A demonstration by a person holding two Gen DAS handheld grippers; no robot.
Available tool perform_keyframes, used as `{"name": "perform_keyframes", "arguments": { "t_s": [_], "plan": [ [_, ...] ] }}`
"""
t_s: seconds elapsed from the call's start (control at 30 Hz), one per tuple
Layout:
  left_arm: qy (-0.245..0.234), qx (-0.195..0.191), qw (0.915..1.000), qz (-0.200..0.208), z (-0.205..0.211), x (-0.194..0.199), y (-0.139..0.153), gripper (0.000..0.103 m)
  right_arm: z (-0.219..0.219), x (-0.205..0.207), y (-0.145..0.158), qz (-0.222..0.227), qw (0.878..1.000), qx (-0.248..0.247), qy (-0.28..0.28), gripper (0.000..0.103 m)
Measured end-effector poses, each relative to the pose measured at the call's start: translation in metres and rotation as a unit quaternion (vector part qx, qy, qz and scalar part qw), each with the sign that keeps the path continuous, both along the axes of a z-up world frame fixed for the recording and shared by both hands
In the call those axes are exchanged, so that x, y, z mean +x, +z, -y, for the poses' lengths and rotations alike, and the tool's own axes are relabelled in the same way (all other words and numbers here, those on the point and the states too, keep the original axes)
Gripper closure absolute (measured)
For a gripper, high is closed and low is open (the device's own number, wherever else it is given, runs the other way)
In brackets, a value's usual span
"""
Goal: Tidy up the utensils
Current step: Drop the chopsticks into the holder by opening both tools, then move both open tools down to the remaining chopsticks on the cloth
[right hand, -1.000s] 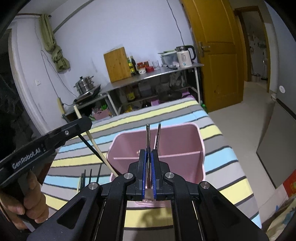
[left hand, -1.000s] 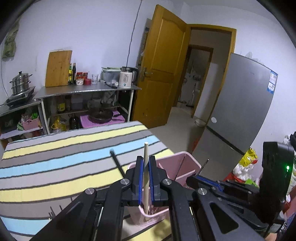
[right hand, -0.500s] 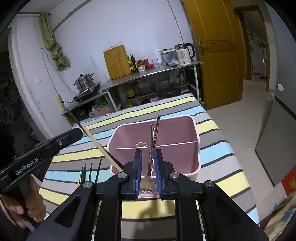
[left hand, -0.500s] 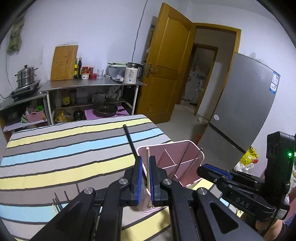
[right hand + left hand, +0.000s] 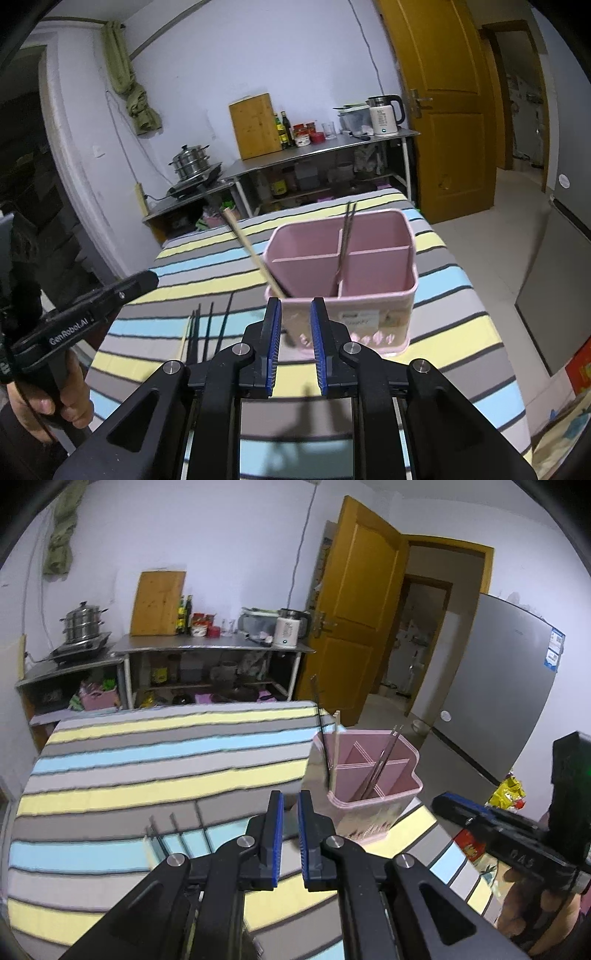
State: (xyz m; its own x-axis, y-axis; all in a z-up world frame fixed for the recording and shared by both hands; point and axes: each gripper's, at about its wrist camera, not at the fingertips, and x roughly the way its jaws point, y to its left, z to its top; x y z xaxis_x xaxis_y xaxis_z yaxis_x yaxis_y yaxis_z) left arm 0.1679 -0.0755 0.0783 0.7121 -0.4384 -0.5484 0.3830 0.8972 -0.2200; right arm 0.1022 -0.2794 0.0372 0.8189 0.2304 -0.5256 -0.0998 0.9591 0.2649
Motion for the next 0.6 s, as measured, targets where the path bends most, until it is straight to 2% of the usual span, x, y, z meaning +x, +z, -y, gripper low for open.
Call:
{"name": "perform_keyframes", "arguments": {
  "t_s": [0.3,0.6],
  "plan": [
    [0.041,0.020,0.9984,-0.032,-0.044,-0.039,-0.038,0.096,-0.029,-0.023,-0.017,-0.002,0.999,-0.009,0.035,0.083],
    [0.072,0.017,0.9957,-0.057,-0.074,-0.051,-0.059,0.096,-0.058,-0.024,-0.035,-0.026,0.997,-0.011,0.066,0.083]
  ]
}}
